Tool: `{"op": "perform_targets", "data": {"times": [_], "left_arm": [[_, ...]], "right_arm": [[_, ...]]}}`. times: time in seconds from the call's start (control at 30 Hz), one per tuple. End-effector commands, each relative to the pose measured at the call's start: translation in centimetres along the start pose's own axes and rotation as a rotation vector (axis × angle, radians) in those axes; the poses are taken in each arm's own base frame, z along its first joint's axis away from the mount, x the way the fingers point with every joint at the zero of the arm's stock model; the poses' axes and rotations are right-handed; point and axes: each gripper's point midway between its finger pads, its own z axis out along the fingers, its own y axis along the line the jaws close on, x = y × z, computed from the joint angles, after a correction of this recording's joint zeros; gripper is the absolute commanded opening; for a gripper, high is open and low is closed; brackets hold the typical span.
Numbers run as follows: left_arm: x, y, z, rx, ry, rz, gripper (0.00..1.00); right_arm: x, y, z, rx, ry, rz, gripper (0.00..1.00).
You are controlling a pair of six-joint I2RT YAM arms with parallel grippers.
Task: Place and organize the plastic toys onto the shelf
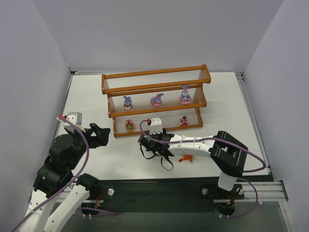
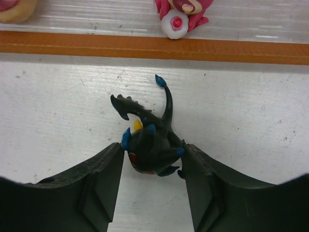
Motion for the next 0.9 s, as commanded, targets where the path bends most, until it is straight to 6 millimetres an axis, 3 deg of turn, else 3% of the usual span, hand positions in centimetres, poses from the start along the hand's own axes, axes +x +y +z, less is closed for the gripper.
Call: {"op": "perform_targets", "data": {"times": [0.0, 0.07, 0.17, 0.27, 0.4, 0.5, 0.7, 0.73, 0.87], "left_arm": [[-2.0, -0.5, -0.1, 0.01, -0.064, 0.011, 0.93], [-2.0, -0.5, 0.0, 0.009, -0.063, 0.02, 0.93], [-2.2, -0.4, 0.0, 0.006, -0.064, 0.031, 0.93], [-2.3, -0.5, 0.1, 0.006, -0.066, 0.035, 0.93], [-2.4, -0.5, 0.1, 0.005, -0.071, 0.034, 0.93], [-2.3, -0.3, 0.1, -0.001, -0.069, 0.034, 0.93], [-3.0, -0.3, -0.2, -0.012, -0.084, 0.022, 0.93], [-3.2, -0.4, -0.2, -0.011, -0.085, 0.017, 0.93], [-4.2, -0.9, -0.3, -0.005, -0.101, 0.006, 0.93]], "right_arm": [[-0.7, 0.0, 0.4, 0.018, -0.002, 0.002, 0.48], [-0.9, 0.2, 0.5, 0.019, -0.006, -0.007, 0.39], [-1.2, 0.2, 0.4, 0.017, -0.014, -0.022, 0.14], [-1.9, 0.2, -0.1, 0.006, -0.028, -0.036, 0.0], [-2.7, 0.6, -1.5, -0.064, -0.025, -0.079, 0.0], [-4.2, 1.6, -4.0, -0.176, -0.028, -0.12, 0.0], [-8.0, 1.6, -11.2, -0.343, -0.01, -0.185, 0.0], [-9.5, 1.8, -13.4, -0.384, -0.008, -0.189, 0.0], [-13.0, 1.3, -18.0, -0.445, -0.043, -0.246, 0.0]]}}
